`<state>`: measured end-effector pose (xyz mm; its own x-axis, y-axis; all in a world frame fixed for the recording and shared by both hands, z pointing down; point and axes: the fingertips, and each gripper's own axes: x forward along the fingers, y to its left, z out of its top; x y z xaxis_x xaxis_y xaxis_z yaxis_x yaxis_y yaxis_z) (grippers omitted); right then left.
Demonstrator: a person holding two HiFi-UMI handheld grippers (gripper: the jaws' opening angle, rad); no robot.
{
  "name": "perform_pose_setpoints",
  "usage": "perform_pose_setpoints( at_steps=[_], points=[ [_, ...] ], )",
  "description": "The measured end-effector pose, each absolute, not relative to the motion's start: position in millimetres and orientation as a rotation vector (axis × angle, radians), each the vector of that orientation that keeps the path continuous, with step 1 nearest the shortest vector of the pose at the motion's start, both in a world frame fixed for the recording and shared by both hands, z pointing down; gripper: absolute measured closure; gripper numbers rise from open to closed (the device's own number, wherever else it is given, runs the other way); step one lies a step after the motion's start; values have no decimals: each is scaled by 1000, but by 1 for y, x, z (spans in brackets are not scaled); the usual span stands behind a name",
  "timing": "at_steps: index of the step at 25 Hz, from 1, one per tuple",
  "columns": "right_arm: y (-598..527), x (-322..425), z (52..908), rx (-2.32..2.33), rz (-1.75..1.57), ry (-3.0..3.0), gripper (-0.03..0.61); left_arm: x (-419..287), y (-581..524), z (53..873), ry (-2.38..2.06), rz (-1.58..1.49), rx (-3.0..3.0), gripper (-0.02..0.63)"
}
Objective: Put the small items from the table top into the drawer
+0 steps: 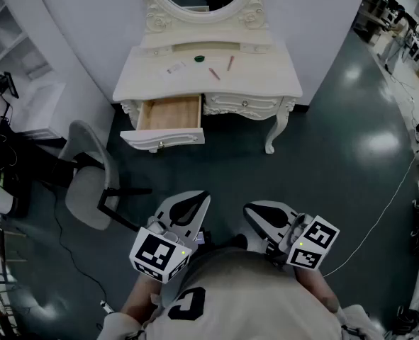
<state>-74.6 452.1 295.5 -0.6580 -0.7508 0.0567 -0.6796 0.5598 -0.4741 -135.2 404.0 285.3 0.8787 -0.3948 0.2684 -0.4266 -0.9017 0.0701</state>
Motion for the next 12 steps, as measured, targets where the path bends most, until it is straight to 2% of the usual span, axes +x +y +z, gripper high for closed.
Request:
perform_pose_setpoints(
  at_steps=[4, 12],
  points=[
    [457, -72, 292, -1153, -693, 2700, 551, -107, 408, 272, -650, 314, 2900, 557],
    [465, -54, 289, -1072, -718, 2729, 551, -82, 422, 277, -674, 438, 2906, 557]
  ],
)
